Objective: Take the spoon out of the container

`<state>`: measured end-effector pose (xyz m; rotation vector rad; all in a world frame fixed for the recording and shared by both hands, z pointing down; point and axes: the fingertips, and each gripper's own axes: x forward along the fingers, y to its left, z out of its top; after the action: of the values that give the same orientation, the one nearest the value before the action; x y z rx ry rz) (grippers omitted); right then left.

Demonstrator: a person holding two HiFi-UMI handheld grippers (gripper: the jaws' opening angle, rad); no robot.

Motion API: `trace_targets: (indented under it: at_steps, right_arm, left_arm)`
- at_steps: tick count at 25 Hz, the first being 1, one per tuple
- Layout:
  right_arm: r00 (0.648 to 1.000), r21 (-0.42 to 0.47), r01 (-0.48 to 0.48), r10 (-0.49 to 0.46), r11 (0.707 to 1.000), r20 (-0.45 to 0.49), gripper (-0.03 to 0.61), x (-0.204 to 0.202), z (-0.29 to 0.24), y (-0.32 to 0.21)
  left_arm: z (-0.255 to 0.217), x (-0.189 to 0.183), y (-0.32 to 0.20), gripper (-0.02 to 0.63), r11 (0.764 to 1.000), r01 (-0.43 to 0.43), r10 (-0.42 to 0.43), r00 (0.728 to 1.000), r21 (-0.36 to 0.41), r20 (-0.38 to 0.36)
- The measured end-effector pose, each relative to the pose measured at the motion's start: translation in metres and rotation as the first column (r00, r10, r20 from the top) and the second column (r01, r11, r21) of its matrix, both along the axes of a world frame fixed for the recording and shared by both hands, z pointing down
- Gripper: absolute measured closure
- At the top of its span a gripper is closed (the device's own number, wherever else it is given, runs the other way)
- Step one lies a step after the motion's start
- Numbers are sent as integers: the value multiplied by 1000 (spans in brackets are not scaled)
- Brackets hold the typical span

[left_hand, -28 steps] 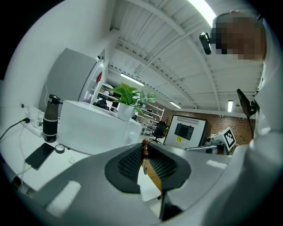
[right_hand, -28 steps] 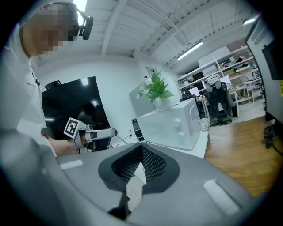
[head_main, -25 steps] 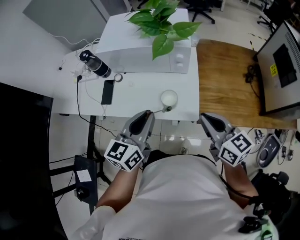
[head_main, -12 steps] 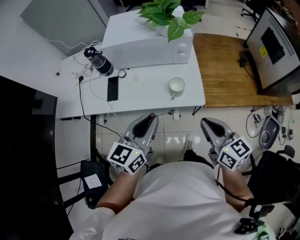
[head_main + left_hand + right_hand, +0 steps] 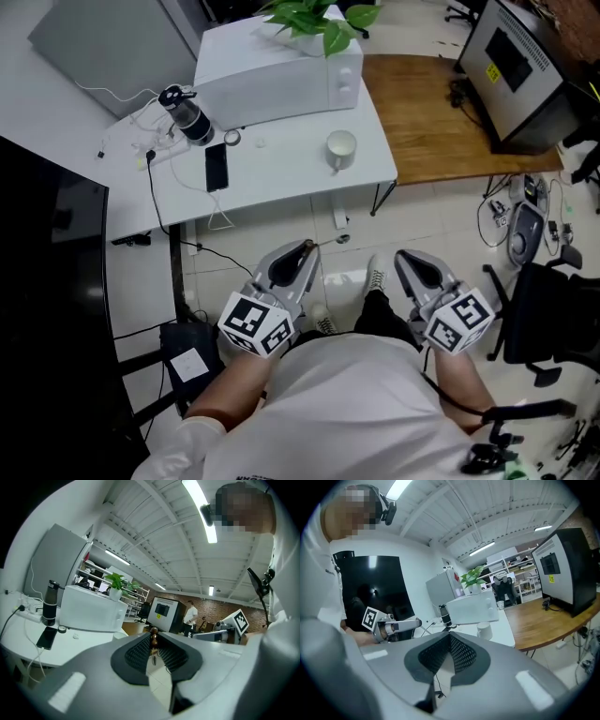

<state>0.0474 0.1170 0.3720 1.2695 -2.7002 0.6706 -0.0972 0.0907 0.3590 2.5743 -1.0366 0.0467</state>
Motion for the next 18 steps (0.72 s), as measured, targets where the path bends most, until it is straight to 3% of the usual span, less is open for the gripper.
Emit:
trace_targets:
  at_steps: [5, 18]
  right_arm:
    - [999, 1, -25, 25, 1000, -20, 575, 5, 0, 18]
    - [997, -28, 63, -65, 998, -49, 575, 31, 2, 14]
  left_arm:
    - [0, 10, 19, 568, 999, -26, 25, 999, 22, 42]
    - [-1, 35, 24, 568, 997, 75, -75, 996, 5, 55]
